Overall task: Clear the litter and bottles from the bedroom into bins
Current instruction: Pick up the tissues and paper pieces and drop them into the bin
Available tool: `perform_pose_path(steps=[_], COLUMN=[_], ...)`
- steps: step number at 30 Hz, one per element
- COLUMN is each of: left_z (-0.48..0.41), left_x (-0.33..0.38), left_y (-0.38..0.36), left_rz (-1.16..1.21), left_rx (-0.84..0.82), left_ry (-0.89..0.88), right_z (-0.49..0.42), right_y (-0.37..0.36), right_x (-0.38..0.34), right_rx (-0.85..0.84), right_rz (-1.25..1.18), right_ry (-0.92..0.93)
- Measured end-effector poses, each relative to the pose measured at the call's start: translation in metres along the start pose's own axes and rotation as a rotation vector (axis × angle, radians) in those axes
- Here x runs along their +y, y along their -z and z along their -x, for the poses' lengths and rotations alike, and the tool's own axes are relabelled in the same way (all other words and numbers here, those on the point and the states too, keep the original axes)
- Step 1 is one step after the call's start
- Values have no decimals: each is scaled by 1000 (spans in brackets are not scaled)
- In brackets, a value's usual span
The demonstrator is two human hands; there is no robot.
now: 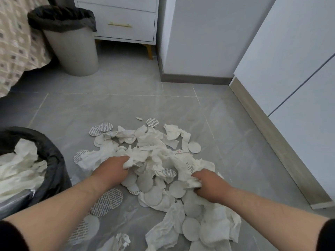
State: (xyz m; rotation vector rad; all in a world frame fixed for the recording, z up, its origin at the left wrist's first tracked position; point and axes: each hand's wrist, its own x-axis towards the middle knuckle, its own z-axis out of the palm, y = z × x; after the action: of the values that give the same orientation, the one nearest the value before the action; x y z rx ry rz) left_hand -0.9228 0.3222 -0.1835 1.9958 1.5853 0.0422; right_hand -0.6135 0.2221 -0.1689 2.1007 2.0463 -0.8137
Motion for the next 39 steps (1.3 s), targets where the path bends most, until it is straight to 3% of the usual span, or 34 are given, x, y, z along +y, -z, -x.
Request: perform_pose_path(steps=[12, 23, 32, 39], left_z=[13, 60, 131, 163], left_x=[55, 62, 2, -83], left_y=[76, 184, 265, 262], left_rz=[234, 547, 557, 440], left_rx=[201, 331, 387, 207], left_ry=[-12, 14, 33, 212], right_z=[-10, -9, 7, 10], right_y=[78, 125, 134, 128], right_x=[-63, -175, -233, -253], right_rx=[280, 386, 371, 302], right_rz=[-380, -566, -605, -658], right_ry=[-23, 159, 255, 251])
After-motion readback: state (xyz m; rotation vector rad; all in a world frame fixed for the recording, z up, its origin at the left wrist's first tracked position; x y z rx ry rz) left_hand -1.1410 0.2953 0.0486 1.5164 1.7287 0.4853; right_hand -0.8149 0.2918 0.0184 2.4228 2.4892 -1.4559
